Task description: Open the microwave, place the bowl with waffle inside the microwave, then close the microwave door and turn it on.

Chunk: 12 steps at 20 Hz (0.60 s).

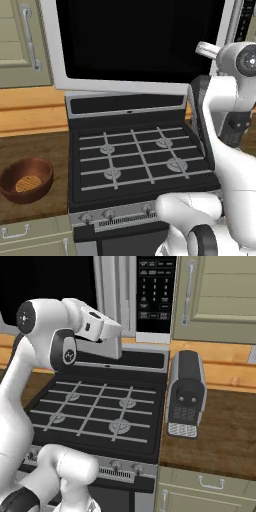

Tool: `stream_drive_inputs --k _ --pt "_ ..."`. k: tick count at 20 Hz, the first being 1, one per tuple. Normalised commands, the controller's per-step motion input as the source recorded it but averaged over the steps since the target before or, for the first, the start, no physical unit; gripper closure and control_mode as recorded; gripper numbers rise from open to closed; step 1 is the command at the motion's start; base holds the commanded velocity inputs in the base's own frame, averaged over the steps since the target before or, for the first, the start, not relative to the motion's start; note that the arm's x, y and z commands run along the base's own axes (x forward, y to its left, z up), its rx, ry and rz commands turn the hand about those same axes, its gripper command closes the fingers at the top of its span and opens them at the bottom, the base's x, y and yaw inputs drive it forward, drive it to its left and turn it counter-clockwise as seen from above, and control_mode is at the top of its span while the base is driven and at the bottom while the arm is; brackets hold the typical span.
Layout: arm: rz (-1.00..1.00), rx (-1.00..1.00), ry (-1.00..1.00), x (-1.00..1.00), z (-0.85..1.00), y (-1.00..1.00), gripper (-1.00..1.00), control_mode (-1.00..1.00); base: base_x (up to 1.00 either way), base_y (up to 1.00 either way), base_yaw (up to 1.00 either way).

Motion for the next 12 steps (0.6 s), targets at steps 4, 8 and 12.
stream_drive_inputs --k 4,8,12 --pt "-0.25 -0.21 0.06 -1.00 0.03 0.45 1.00 -1.00 0.00 0.00 0.00" --pt "-0.11 -0.26 0.00 -1.00 0.00 0.58 1.00 -1.00 0.00 0.00 0.00" --pt "-0.07 -0.30 0.00 -0.91 -0.04 0.93 1.00 -1.00 0.00 0.00 0.00"
